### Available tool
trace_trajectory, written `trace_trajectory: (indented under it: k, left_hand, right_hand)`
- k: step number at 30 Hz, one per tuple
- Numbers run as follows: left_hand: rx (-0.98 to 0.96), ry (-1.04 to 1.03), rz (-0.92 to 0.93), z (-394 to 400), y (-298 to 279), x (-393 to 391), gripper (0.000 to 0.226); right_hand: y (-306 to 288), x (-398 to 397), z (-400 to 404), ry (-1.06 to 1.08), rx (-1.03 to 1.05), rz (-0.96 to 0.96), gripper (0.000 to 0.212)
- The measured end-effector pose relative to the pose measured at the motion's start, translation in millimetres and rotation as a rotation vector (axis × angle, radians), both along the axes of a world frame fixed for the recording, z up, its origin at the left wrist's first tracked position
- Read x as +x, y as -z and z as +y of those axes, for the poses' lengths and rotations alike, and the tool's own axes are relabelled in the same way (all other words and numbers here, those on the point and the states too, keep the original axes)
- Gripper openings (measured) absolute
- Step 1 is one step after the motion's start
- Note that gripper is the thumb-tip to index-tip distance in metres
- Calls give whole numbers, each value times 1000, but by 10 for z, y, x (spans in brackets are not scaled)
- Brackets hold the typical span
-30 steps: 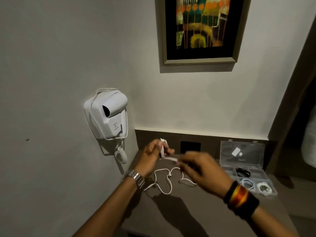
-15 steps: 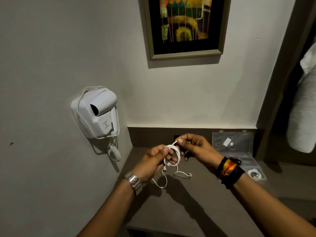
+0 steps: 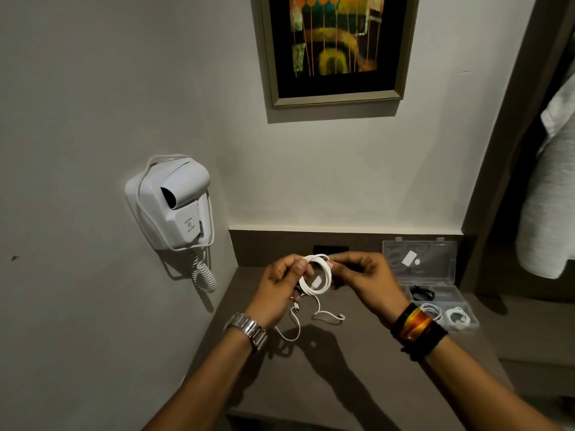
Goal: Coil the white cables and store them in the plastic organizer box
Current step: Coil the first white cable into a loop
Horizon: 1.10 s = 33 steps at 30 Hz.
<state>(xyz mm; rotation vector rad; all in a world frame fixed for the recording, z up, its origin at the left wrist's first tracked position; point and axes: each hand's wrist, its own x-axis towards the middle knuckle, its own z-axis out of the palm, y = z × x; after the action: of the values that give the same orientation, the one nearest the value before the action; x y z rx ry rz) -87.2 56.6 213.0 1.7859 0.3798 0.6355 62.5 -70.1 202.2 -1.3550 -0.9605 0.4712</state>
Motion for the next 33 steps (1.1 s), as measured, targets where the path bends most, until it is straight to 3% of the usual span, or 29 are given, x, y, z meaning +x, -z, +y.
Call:
trace_trajectory:
  k: [3, 9, 13, 16, 21, 26, 30, 33]
  left_hand:
    - [65, -49, 11, 17, 80, 15, 32]
    - [17, -124, 38, 74, 215, -5, 33]
    - [192, -163, 41, 58, 181, -13, 36]
    - [230, -191, 28, 15, 139, -31, 35]
    - [372, -243, 13, 34, 122, -59, 30]
    - [504, -309, 63, 100, 147, -52, 28]
    - [476, -364, 165, 87, 200, -66, 25]
    - [192, -271, 232, 71, 170, -64, 27]
  right_hand:
    - [13, -58, 17, -123, -65, 485, 14]
    - [60, -131, 36, -252, -60, 703, 30]
    - [-14, -225, 20, -333, -50, 572, 42]
    - [-81, -290, 31, -291, -17, 600, 52]
    - [-97, -355, 10, -378, -38, 626, 43]
    - [-3, -338, -4, -281, -71, 396, 41]
    - [84, -294, -22, -68, -106, 271, 35]
    - [144, -259, -22, 49, -109, 245, 29]
